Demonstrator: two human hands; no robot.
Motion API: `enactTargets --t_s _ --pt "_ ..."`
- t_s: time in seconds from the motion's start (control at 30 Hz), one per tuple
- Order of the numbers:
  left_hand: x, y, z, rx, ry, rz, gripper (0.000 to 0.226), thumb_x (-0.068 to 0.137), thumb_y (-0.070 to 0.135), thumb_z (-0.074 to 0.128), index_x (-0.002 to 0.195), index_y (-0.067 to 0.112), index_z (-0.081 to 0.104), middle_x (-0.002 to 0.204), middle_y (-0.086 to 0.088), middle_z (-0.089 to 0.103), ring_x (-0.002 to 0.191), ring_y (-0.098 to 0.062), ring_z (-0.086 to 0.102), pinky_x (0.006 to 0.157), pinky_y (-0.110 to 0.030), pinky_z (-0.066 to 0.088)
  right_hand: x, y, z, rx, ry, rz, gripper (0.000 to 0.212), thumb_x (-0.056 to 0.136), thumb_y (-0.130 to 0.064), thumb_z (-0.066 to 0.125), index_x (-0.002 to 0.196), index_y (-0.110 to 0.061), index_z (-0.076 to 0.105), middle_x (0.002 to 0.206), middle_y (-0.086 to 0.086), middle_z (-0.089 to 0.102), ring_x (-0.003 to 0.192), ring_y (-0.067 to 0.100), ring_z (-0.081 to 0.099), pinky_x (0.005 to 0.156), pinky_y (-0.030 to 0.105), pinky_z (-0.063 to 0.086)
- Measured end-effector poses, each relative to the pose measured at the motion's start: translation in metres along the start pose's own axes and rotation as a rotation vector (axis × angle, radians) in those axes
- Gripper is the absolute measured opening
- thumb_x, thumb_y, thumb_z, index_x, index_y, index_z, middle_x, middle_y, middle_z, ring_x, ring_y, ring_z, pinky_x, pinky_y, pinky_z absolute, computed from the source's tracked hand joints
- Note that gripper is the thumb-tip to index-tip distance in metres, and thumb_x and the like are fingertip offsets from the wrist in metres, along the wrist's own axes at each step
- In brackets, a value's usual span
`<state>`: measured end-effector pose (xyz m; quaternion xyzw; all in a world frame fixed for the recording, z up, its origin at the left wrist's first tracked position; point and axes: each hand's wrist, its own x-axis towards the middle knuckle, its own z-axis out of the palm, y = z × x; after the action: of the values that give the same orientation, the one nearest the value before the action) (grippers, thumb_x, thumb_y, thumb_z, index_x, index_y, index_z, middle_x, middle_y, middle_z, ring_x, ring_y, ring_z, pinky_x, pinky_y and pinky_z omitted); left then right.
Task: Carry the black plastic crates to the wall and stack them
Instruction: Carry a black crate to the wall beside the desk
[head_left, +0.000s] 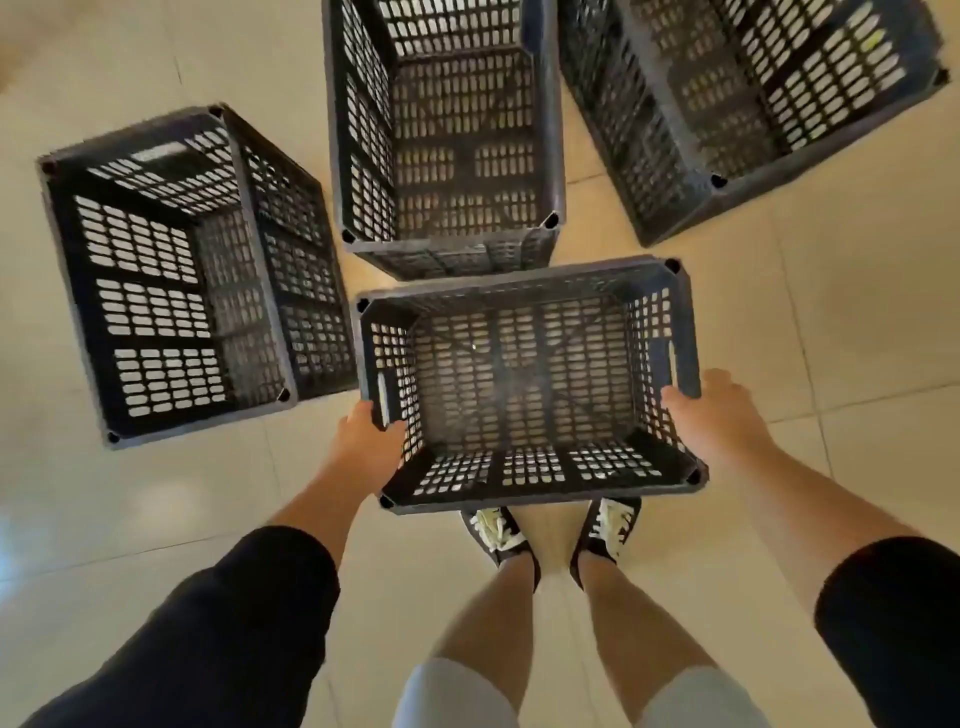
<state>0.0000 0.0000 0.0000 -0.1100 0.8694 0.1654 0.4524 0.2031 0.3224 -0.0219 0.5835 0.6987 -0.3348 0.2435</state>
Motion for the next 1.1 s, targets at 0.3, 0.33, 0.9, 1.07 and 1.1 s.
enactTargets --t_s 0.3,0.33,0.9,1.07,1.1 --pt "0.107 -0.022 0.039 -0.212 0.173 -0.173 0.043 0.107 0.028 0.052 0.146 0.012 0.046 0.120 -0.007 0.060 0.107 -0.026 0.060 0.081 -0.039 0.046 0.097 0.019 0.040 0.146 0.074 0.049 0.047 0.100 -0.032 0.060 0.141 -0.013 0.050 0.126 0.012 0.065 0.098 0.033 0.063 0.078 0.037 0.049" --pt "0.116 -0.024 0.042 -0.293 0.167 -0.192 0.036 0.109 0.027 0.049 0.141 0.010 0.048 0.114 -0.007 0.061 0.105 -0.024 0.062 0.076 -0.037 0.047 0.105 0.021 0.045 0.190 0.057 0.076 0.042 0.102 -0.030 0.057 0.140 -0.012 0.053 0.126 0.012 0.067 0.097 0.031 0.065 0.077 0.035 0.048" --pt "0.042 0.007 -0.005 -0.452 0.122 -0.138 0.008 0.103 0.014 0.053 0.107 0.009 0.059 0.077 -0.005 0.057 0.060 -0.017 0.052 0.062 -0.032 0.047 0.050 0.050 -0.016 0.413 0.012 0.174 0.027 0.098 -0.031 0.062 0.112 -0.009 0.068 0.085 0.004 0.067 0.067 0.020 0.062 0.065 0.032 0.050" --pt "-0.055 0.057 -0.065 -0.338 0.113 -0.078 0.015 0.100 0.025 0.058 0.094 0.012 0.063 0.081 -0.009 0.064 0.067 -0.021 0.060 0.069 -0.040 0.052 -0.034 0.063 -0.103 0.492 -0.007 0.250 0.030 0.096 -0.032 0.062 0.107 -0.005 0.067 0.081 0.009 0.067 0.067 0.025 0.062 0.079 0.043 0.057" --pt "-0.076 0.069 -0.077 -0.322 0.098 -0.059 0.016 0.099 0.026 0.059 0.093 0.012 0.064 0.082 -0.010 0.064 0.067 -0.022 0.061 0.070 -0.040 0.052 -0.052 0.065 -0.122 0.514 -0.011 0.260 0.028 0.096 -0.031 0.061 0.104 -0.006 0.067 0.081 0.010 0.066 0.068 0.026 0.062 0.077 0.041 0.056"
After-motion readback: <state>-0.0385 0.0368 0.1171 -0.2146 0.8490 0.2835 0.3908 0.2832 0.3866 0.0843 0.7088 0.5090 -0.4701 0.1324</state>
